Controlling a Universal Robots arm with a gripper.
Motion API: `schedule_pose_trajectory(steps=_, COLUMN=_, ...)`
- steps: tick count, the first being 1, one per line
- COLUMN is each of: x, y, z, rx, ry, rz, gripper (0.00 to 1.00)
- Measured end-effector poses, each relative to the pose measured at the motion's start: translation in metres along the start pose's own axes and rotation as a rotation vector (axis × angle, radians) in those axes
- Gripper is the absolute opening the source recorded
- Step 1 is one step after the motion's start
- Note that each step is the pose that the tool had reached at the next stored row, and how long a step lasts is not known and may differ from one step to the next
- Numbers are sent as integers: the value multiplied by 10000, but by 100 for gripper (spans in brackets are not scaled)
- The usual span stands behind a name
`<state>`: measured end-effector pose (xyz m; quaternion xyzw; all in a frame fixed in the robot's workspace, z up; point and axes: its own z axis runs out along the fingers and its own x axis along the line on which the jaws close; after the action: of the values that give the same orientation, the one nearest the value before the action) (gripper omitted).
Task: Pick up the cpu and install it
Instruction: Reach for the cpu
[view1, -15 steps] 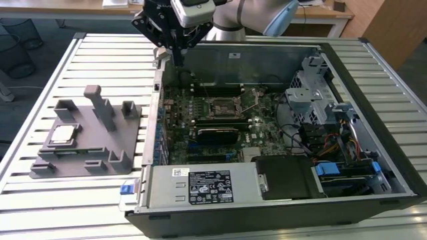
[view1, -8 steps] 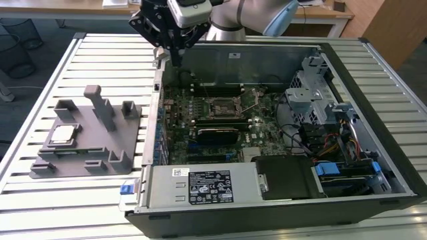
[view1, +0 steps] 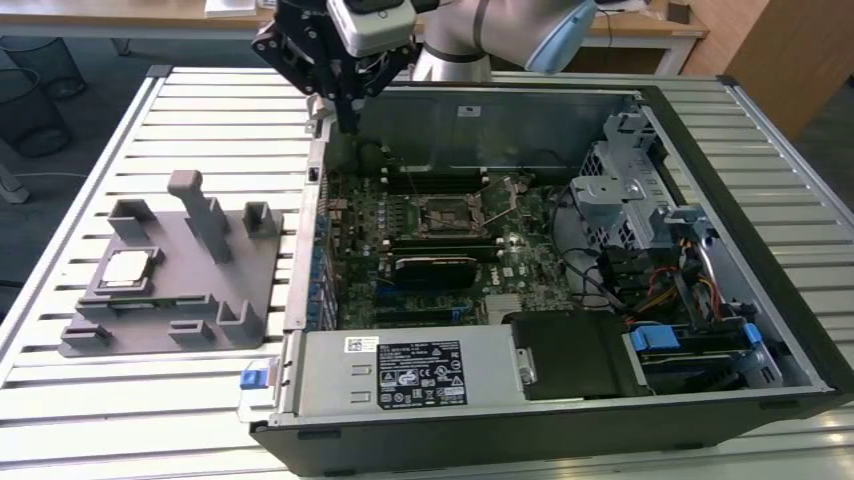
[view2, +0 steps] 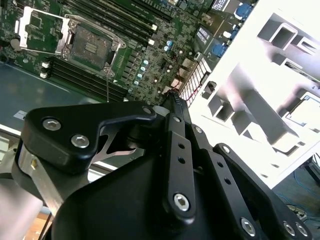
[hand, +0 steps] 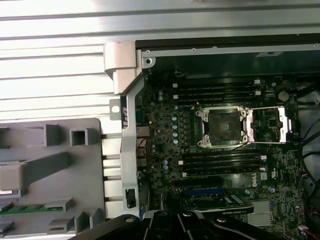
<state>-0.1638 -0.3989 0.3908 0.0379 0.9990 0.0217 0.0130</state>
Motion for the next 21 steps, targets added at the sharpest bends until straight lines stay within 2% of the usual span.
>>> schedule_pose_trajectory(steps=21, x=126, y=-10, z=10, rx=0, ry=1, rz=0, gripper=11)
